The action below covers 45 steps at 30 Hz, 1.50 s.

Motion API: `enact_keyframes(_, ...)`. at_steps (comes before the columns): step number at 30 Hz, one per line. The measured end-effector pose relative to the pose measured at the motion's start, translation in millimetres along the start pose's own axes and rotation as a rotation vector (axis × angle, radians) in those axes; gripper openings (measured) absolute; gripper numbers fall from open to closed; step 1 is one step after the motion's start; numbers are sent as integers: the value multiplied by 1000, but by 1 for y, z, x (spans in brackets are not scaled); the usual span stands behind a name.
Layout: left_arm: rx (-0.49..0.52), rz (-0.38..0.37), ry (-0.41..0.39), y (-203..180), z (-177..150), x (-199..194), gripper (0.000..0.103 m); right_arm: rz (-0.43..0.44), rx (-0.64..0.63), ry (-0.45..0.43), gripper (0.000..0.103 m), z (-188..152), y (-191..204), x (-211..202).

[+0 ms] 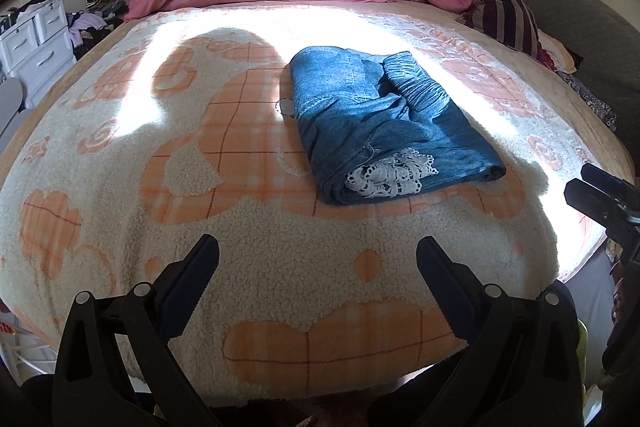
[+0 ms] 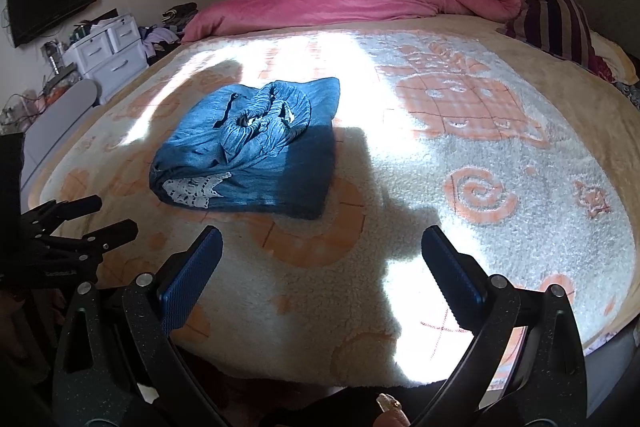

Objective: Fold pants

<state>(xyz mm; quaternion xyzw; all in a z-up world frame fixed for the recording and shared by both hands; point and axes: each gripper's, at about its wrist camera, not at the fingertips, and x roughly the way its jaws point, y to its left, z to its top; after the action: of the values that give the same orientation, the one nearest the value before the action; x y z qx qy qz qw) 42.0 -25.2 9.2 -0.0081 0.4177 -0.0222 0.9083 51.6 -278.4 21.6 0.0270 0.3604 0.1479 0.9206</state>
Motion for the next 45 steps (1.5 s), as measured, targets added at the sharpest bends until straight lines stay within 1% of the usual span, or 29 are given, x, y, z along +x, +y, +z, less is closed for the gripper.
enact_keyframes(18, -1, -6, -12, -1, 2, -5, 99, -9, -5, -2, 94, 3, 1, -2)
enact_keyframes(37, -1, -8, -4, -2, 2, -6, 99, -24, -17, -1, 94, 3, -2, -2)
enact_keyframes(45, 3, 6, 0, -3, 2, -5, 99, -29, -15, 5, 94, 4, -5, -2)
